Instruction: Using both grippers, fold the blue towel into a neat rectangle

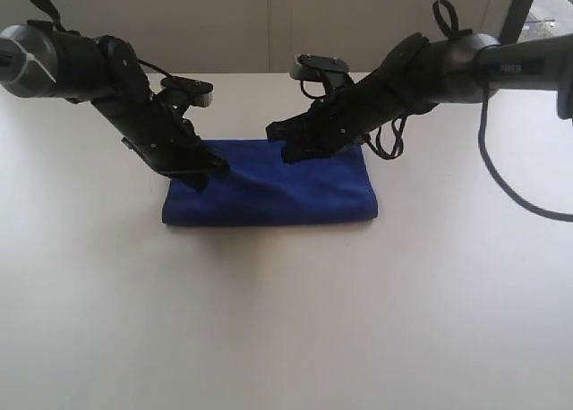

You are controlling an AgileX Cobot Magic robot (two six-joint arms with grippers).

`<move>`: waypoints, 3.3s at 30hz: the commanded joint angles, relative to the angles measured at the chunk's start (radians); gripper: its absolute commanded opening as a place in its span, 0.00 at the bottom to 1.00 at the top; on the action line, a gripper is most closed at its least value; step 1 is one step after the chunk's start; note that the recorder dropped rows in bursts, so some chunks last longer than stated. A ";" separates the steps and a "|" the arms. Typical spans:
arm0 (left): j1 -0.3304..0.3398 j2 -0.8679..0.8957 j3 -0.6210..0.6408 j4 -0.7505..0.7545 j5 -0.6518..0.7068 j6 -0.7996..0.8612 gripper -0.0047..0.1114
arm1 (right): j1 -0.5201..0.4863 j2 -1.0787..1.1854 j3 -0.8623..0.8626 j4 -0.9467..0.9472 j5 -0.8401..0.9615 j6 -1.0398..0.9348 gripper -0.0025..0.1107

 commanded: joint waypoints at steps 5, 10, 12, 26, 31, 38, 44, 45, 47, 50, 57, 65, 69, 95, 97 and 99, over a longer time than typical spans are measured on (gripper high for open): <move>0.002 0.010 0.004 -0.026 0.044 -0.010 0.04 | 0.001 0.070 -0.037 0.031 -0.024 -0.037 0.02; 0.002 0.013 0.004 0.012 0.109 -0.010 0.04 | 0.001 0.083 -0.037 -0.018 -0.074 -0.034 0.02; 0.002 0.022 0.004 0.027 0.129 -0.010 0.04 | 0.001 0.083 -0.037 -0.021 -0.087 -0.034 0.02; 0.002 0.073 0.004 0.082 0.187 -0.008 0.04 | -0.001 0.094 -0.037 -0.144 -0.132 0.012 0.02; 0.002 0.073 0.004 0.085 0.187 -0.006 0.04 | -0.003 0.109 -0.037 -0.234 -0.148 0.087 0.02; 0.002 0.073 0.004 0.085 0.187 -0.006 0.04 | -0.003 0.107 -0.042 -0.254 -0.196 0.133 0.02; 0.002 0.073 0.004 0.085 0.175 -0.006 0.04 | -0.003 0.081 -0.044 -0.192 -0.204 0.133 0.02; 0.002 0.073 -0.001 0.085 0.175 -0.009 0.04 | -0.003 0.070 -0.044 -0.182 -0.202 0.133 0.02; 0.002 0.070 -0.009 0.073 0.173 -0.012 0.04 | -0.003 0.039 -0.044 -0.158 -0.195 0.133 0.02; 0.002 0.052 -0.031 0.060 0.173 -0.012 0.04 | -0.003 -0.010 -0.044 -0.154 -0.188 0.133 0.02; 0.002 0.028 -0.071 0.068 0.173 -0.010 0.04 | -0.003 -0.025 -0.032 -0.163 -0.177 0.133 0.02; 0.002 0.011 -0.071 0.173 0.201 -0.010 0.04 | -0.047 -0.024 -0.026 -0.296 -0.071 0.285 0.02; 0.002 0.002 -0.071 0.181 0.166 -0.010 0.04 | -0.069 -0.030 -0.026 -0.340 -0.014 0.307 0.02; 0.117 0.060 -0.071 0.151 0.119 -0.229 0.04 | -0.080 0.001 -0.026 -0.771 0.298 0.728 0.02; 0.117 0.060 -0.071 0.151 0.116 -0.229 0.04 | -0.080 0.001 -0.026 -0.716 0.341 0.680 0.02; 0.117 0.060 -0.071 0.151 0.113 -0.229 0.04 | -0.080 0.001 -0.026 -0.714 0.355 0.678 0.02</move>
